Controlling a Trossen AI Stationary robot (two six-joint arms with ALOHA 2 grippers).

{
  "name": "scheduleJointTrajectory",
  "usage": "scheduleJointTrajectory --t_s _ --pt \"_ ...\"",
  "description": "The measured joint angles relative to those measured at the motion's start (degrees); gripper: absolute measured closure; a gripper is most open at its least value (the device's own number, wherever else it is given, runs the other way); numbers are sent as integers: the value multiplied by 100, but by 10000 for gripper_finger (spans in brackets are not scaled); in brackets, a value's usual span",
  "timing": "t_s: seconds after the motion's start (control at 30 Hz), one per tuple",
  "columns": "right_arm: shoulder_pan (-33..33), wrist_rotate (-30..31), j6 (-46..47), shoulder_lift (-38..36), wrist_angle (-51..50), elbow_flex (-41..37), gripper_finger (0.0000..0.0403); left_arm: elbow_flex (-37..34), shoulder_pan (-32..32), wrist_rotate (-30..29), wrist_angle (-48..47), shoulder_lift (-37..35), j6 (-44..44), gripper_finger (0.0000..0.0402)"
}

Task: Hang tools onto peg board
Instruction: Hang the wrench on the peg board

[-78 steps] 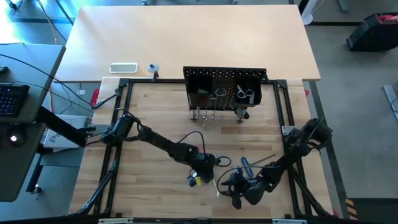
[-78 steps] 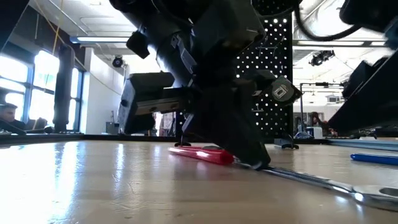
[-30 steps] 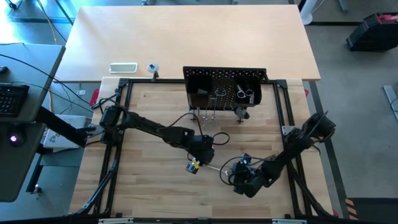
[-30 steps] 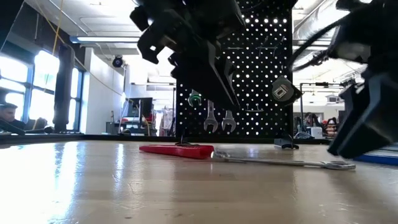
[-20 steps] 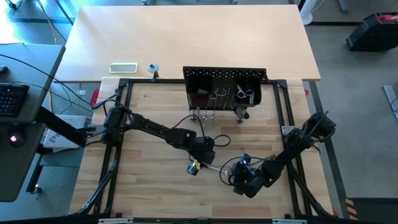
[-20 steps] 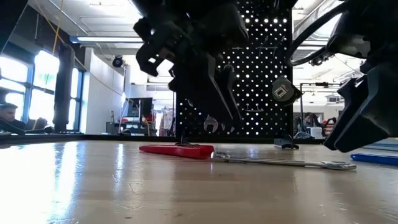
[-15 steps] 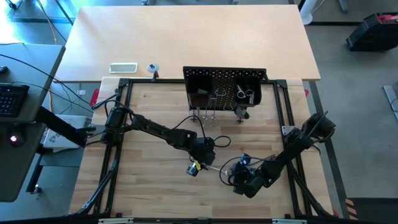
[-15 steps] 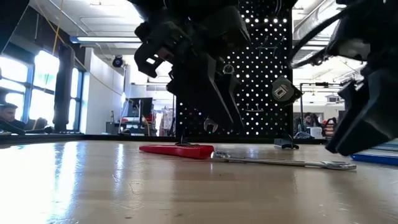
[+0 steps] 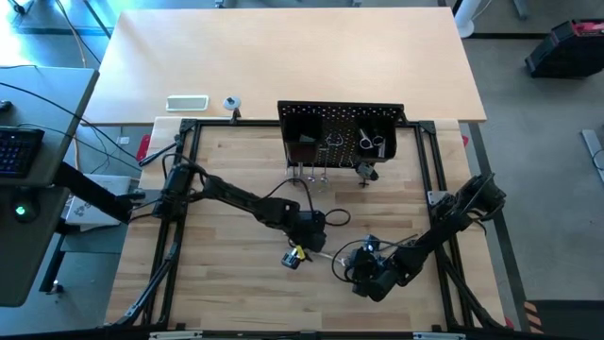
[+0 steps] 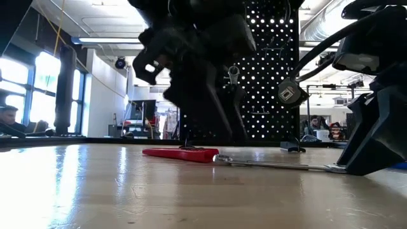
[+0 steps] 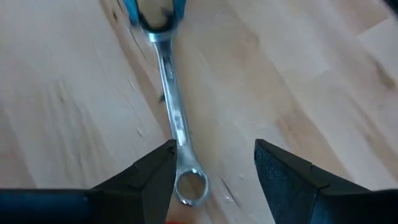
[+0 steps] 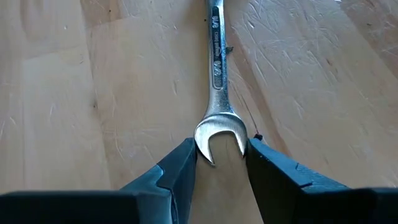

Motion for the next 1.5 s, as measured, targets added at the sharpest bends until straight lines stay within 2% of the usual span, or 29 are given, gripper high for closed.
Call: scheduleJointTrajectory --t_s 0.37,0.87,1.07,1.5 --pt "90 161 -266 -420 28 -31 266 -1 0 -76 71 165 -60 194" --pt "-52 280 -508 -428 48 -24 266 -1 9 -212 172 165 -6 194" --pt "-98 157 -615 -380 60 -20 268 -1 11 -212 133 165 -9 194" --pt "-43 45 -553 -310 119 -8 345 -1 11 -225 113 165 -4 194"
